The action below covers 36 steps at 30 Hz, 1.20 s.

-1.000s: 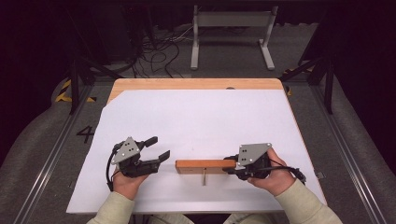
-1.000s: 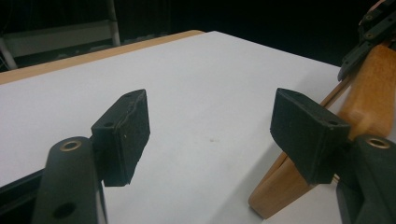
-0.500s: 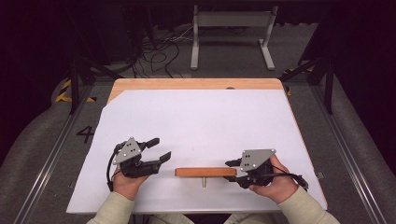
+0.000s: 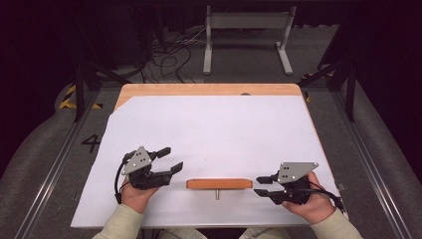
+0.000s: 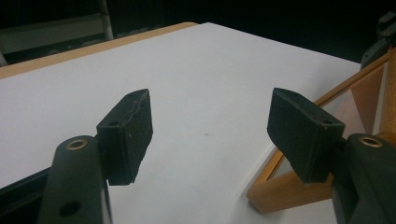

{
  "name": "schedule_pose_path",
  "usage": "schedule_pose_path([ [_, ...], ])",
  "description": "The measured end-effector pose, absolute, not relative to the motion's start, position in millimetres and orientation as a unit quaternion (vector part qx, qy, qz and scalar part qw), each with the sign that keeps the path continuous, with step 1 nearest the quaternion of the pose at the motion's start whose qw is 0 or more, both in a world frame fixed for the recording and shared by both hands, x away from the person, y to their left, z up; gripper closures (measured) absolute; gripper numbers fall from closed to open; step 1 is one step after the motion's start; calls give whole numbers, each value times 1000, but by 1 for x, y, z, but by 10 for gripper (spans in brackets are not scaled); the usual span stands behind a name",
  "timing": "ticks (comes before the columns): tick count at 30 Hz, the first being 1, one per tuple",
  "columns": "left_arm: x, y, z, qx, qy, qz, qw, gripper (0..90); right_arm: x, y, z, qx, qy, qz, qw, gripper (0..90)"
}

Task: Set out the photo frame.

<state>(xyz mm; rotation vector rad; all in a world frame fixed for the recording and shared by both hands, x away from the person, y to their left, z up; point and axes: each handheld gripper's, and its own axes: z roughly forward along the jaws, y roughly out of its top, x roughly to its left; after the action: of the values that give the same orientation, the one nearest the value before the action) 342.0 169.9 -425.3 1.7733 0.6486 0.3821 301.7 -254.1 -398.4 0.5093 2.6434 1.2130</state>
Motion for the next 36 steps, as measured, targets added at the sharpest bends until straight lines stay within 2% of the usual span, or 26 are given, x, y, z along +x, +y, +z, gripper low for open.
schedule_pose_path([
  [5, 343, 170, -426, 759, 276, 164, 567, 318, 301, -249, -412, 164, 903, 390, 77, 823],
  [10, 344, 170, -427, 758, 284, 165, 564, 319, 305, -235, -430, 156, 913, 372, 64, 900],
  [26, 344, 172, -429, 759, 288, 164, 560, 327, 322, -225, -444, 203, 903, 375, 54, 900],
  [36, 344, 172, -430, 760, 287, 164, 560, 325, 337, -227, -438, 223, 896, 377, 72, 900],
])
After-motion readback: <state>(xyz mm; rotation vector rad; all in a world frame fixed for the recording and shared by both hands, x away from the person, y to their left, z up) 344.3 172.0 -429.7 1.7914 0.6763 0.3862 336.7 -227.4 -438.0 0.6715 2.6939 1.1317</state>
